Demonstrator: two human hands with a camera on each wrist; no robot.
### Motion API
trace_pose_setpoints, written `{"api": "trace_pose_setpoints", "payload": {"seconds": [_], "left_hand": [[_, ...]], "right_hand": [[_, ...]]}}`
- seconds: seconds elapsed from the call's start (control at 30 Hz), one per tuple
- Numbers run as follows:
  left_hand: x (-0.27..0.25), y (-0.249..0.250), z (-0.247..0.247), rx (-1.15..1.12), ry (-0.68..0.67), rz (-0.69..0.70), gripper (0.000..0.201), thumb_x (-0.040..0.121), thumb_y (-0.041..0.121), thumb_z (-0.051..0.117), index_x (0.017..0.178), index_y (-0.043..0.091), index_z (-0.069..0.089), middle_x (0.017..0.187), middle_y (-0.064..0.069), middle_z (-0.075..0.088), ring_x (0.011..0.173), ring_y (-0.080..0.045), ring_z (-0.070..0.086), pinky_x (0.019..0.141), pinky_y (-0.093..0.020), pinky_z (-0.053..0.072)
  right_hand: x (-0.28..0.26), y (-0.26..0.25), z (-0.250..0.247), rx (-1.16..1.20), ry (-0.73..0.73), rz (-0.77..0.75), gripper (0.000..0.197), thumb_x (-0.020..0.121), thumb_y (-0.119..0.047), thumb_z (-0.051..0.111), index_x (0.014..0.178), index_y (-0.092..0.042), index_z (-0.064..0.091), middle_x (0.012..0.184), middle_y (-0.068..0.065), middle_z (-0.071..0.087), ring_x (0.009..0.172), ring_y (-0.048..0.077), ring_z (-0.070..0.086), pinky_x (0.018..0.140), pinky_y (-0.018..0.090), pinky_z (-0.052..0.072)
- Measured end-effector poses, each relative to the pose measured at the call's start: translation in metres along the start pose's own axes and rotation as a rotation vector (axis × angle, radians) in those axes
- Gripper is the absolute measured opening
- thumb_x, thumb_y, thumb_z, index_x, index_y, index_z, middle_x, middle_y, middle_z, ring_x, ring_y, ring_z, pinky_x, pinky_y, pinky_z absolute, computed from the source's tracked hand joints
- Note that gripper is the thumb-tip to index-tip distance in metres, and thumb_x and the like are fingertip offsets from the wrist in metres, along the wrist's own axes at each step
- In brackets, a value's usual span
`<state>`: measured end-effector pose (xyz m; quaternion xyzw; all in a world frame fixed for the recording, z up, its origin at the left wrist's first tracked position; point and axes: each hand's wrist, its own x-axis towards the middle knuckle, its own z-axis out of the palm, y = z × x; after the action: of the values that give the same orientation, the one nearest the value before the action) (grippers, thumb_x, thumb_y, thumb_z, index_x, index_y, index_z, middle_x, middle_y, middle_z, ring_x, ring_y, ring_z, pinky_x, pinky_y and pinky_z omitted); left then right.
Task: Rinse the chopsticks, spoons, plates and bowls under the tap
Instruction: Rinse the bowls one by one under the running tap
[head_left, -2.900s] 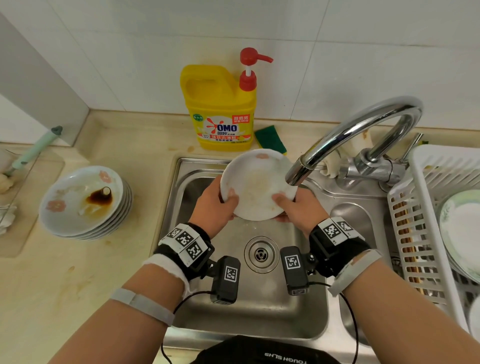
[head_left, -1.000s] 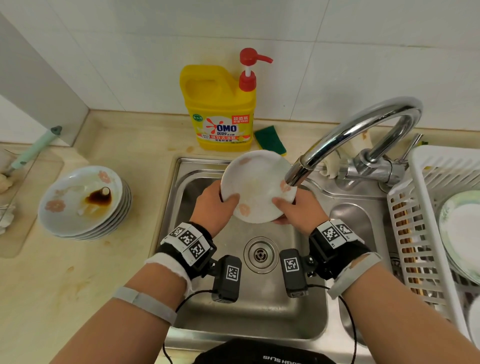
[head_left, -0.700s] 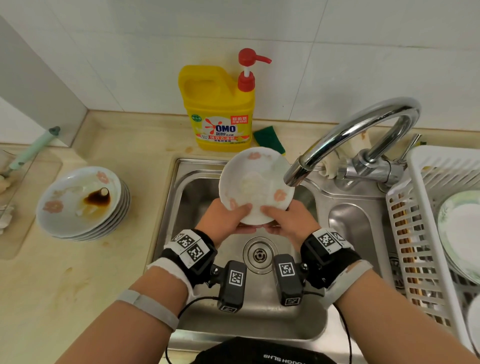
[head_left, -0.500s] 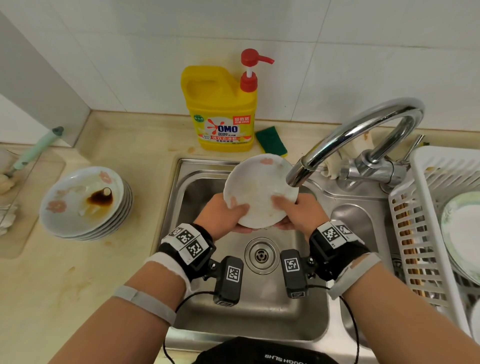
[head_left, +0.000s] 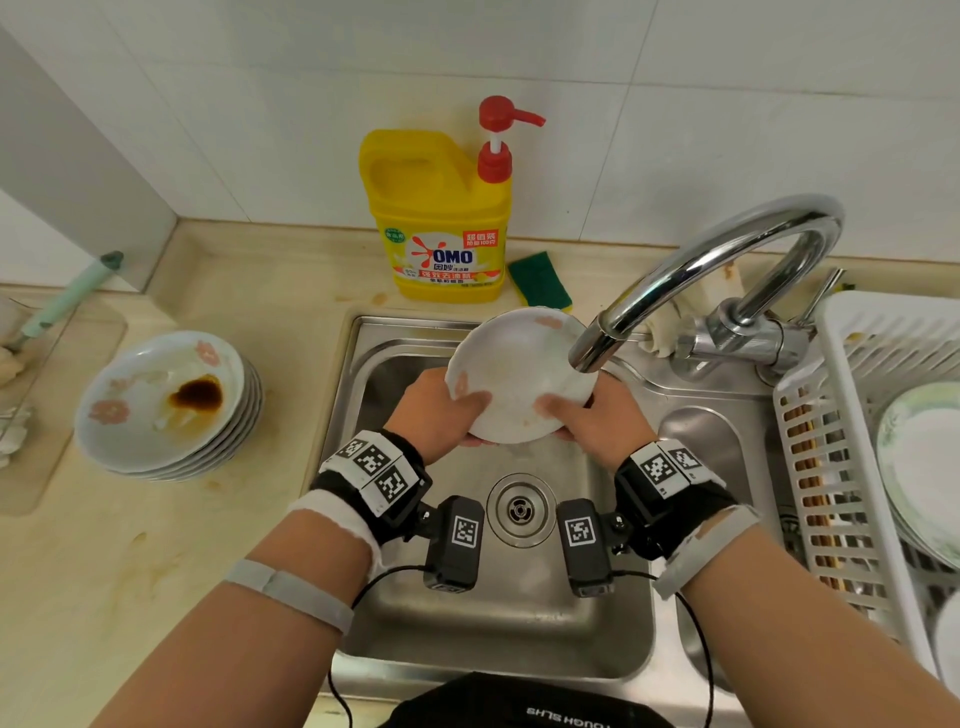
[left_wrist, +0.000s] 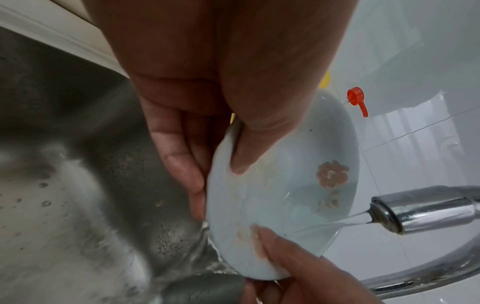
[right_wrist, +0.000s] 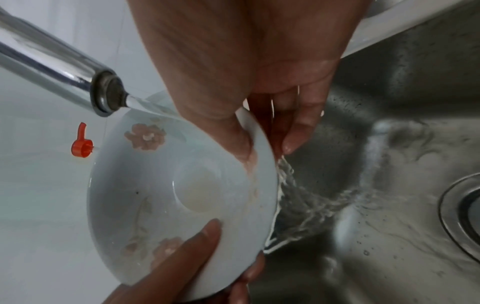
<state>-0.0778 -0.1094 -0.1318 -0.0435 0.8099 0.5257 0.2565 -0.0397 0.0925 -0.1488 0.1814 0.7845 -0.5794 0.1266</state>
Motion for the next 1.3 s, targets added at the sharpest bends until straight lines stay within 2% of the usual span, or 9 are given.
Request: {"api": "trace_pose_setpoints", "payload": {"seconds": [0.1, 0.17, 0.3, 0.43, 0.57, 0.7, 0.83, 1.1, 1.3], "left_hand": [[0.001, -0.002, -0.001, 0.02, 0.018, 0.01, 0.032, 0.096, 0.018, 0.064, 0.125, 0.006, 0.062, 0.114, -0.011, 0.069, 0.096, -0.027, 0.072, 0.07, -0.038, 0.065], [0.002, -0.003, -0.002, 0.064, 0.03, 0.031, 0.025, 0.095, 0.019, 0.064, 0.117, 0.007, 0.066, 0.108, -0.011, 0.071, 0.092, -0.024, 0.072, 0.071, -0.036, 0.064], [0.005, -0.004, -0.004, 0.148, 0.07, 0.049, 0.016, 0.094, 0.024, 0.064, 0.097, 0.01, 0.069, 0.093, -0.01, 0.072, 0.085, -0.028, 0.069, 0.077, -0.042, 0.061], [0.005, -0.007, -0.005, 0.136, 0.112, 0.051, 0.018, 0.093, 0.027, 0.068, 0.103, 0.012, 0.07, 0.096, -0.006, 0.073, 0.091, -0.025, 0.068, 0.081, -0.037, 0.057], [0.002, -0.008, -0.004, 0.077, 0.145, 0.057, 0.021, 0.092, 0.024, 0.071, 0.109, 0.012, 0.069, 0.104, -0.006, 0.072, 0.097, -0.023, 0.067, 0.087, -0.04, 0.058], [-0.002, -0.008, 0.001, -0.125, 0.108, 0.005, 0.019, 0.09, 0.018, 0.075, 0.106, 0.013, 0.067, 0.101, -0.004, 0.072, 0.091, -0.018, 0.069, 0.067, -0.027, 0.06], [-0.008, -0.009, 0.012, -0.433, -0.017, -0.141, 0.037, 0.09, 0.017, 0.075, 0.124, 0.009, 0.063, 0.114, -0.013, 0.073, 0.099, -0.026, 0.074, 0.076, -0.038, 0.063], [-0.009, -0.008, 0.007, -0.376, -0.056, -0.163, 0.033, 0.093, 0.004, 0.067, 0.125, 0.0, 0.06, 0.118, -0.017, 0.068, 0.101, -0.031, 0.071, 0.073, -0.043, 0.064], [-0.007, -0.002, 0.004, -0.216, -0.071, -0.134, 0.029, 0.093, 0.005, 0.066, 0.122, 0.002, 0.059, 0.117, -0.012, 0.066, 0.103, -0.031, 0.069, 0.078, -0.051, 0.063]], "right_hand": [[-0.001, -0.007, 0.0, 0.054, 0.05, 0.015, 0.018, 0.092, -0.014, 0.071, 0.108, -0.019, 0.065, 0.096, -0.003, 0.073, 0.088, 0.014, 0.072, 0.059, 0.021, 0.058], [0.0, -0.014, -0.001, 0.031, 0.094, 0.04, 0.008, 0.096, -0.028, 0.067, 0.099, -0.02, 0.067, 0.095, 0.004, 0.075, 0.079, 0.02, 0.075, 0.058, 0.034, 0.063], [0.002, -0.025, -0.003, 0.041, 0.072, 0.144, 0.042, 0.095, -0.058, 0.06, 0.087, -0.017, 0.064, 0.079, 0.013, 0.075, 0.063, 0.03, 0.075, 0.063, 0.049, 0.064], [0.0, -0.025, -0.005, -0.002, 0.052, 0.131, 0.052, 0.096, -0.061, 0.055, 0.085, -0.011, 0.067, 0.072, 0.017, 0.074, 0.061, 0.031, 0.075, 0.063, 0.048, 0.064], [-0.001, -0.02, -0.003, -0.041, 0.007, 0.07, 0.032, 0.103, -0.038, 0.056, 0.1, -0.008, 0.066, 0.079, 0.016, 0.075, 0.062, 0.03, 0.075, 0.059, 0.038, 0.063], [-0.003, -0.012, 0.002, 0.062, -0.014, 0.041, 0.016, 0.101, -0.022, 0.062, 0.103, -0.008, 0.068, 0.083, 0.015, 0.075, 0.063, 0.027, 0.074, 0.054, 0.029, 0.058], [-0.005, -0.005, 0.014, 0.226, -0.077, 0.087, 0.005, 0.096, -0.014, 0.068, 0.101, -0.016, 0.068, 0.084, 0.01, 0.076, 0.065, 0.02, 0.072, 0.058, 0.027, 0.056], [0.004, -0.01, 0.0, 0.006, -0.029, 0.169, 0.028, 0.095, -0.038, 0.068, 0.096, -0.01, 0.066, 0.069, 0.013, 0.074, 0.053, 0.024, 0.069, 0.05, 0.031, 0.056], [0.003, -0.023, -0.005, -0.073, 0.023, 0.237, 0.062, 0.092, -0.07, 0.053, 0.084, -0.01, 0.066, 0.065, 0.016, 0.073, 0.059, 0.033, 0.074, 0.058, 0.038, 0.061]]}}
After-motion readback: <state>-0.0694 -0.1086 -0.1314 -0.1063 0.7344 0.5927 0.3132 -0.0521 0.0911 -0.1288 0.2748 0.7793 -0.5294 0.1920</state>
